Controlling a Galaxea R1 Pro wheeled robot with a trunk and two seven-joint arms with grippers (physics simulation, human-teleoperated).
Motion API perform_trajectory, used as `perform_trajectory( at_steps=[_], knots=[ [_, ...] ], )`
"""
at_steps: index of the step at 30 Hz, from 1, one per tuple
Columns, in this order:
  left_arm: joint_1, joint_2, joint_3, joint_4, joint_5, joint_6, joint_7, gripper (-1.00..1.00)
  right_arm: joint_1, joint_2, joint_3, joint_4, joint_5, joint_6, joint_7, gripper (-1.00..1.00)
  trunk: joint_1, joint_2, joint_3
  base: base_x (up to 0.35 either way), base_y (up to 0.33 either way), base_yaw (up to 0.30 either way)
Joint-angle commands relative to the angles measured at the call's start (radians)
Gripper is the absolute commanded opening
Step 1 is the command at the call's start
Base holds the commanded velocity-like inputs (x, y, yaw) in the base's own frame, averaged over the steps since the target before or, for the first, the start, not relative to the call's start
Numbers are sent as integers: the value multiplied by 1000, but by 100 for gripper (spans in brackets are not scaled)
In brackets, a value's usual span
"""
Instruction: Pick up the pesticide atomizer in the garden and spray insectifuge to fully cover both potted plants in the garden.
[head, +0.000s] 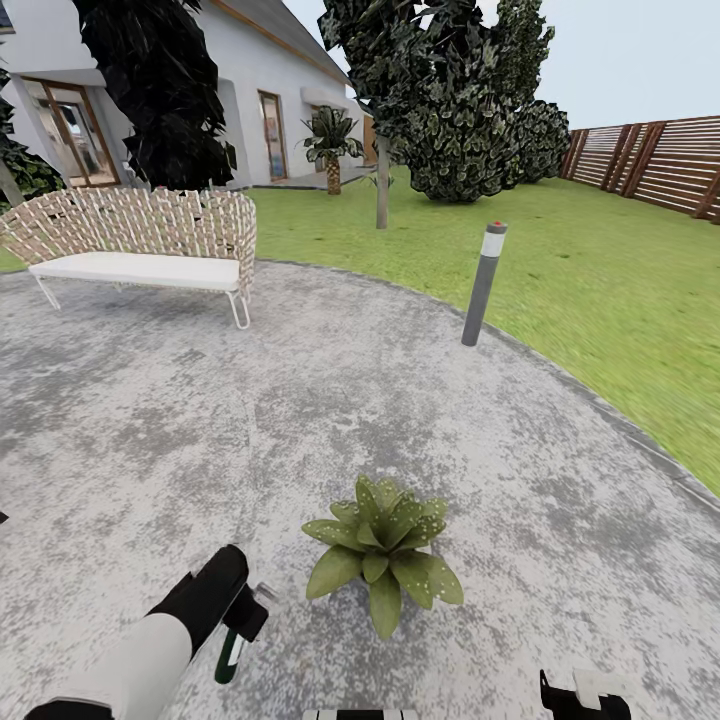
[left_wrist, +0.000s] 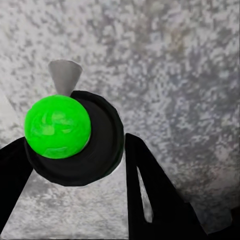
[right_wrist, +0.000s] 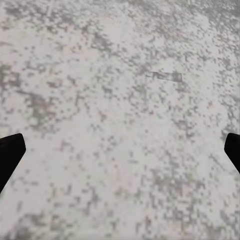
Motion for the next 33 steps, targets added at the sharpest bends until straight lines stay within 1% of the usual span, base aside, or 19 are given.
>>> perform_trajectory(
  at_steps=[1,2,3,6,8,9,10,12,14,15,18,20,22,25,29,31,33],
  knots=[
    [1,16,-3,1,0,3,-12,-100,-1,0,-5,2,11,-4,-5,100,0,0,-1,0,0,0],
    [2,36,-3,4,1,0,-18,-100,-1,0,-5,2,11,-4,-5,100,0,0,-1,0,0,0],
    [4,43,-4,6,2,-5,-25,-100,-1,0,-5,2,11,-4,-5,100,0,0,-1,0,0,0],
    [7,42,-11,6,2,-71,-64,-100,-1,0,-5,2,11,-4,-5,100,0,0,-1,0,0,0],
    [-2,16,-23,-3,-1,-82,-74,-100,-1,0,-5,2,11,-4,-5,100,0,0,-1,0,0,0],
    [-7,2,-25,-4,-3,-77,-74,-100,-1,0,-5,2,11,-4,-5,100,0,0,-1,0,0,0],
    [-9,-4,-27,-7,-3,-68,-74,-100,-1,0,-5,2,11,-4,-5,100,0,0,-1,0,0,0],
    [-23,-18,-28,-25,-4,-24,-72,-100,-1,0,-5,2,11,-4,-5,100,0,0,-1,0,0,0],
    [-38,-23,-29,-49,-5,29,-70,-100,-1,0,-5,2,11,-4,-5,100,0,0,-1,0,0,0],
    [-40,-25,-29,-53,-5,38,-68,-100,-1,0,-5,2,11,-4,-5,100,0,0,-1,0,0,0],
    [-37,-22,-32,-57,-6,49,-52,-100,-1,0,-5,2,11,-4,-5,100,0,0,-1,0,0,0],
    [-32,-18,-32,-49,-5,46,-3,-100,-1,-2,-5,2,11,-4,-5,100,0,0,-1,0,0,0],
    [-29,-16,-32,-45,-4,42,28,-100,-1,-4,-5,2,11,-4,-5,100,0,0,-1,0,0,0],
    [-25,-15,-31,-42,-4,38,39,-100,-1,-6,-5,1,11,-4,-5,100,0,0,-1,0,0,0],
    [-10,-5,-23,-42,-1,34,42,-100,-1,-9,-6,-2,9,-5,-6,100,0,0,-1,0,0,0],
    [-9,-4,-20,-42,-1,14,43,-100,-1,-11,-9,-4,8,-4,-6,100,0,0,-1,0,0,0],
    [-8,-4,-19,-45,-1,-7,44,-100,-1,-24,-12,-33,3,-3,-6,100,0,0,-1,0,0,0]
  ],
)
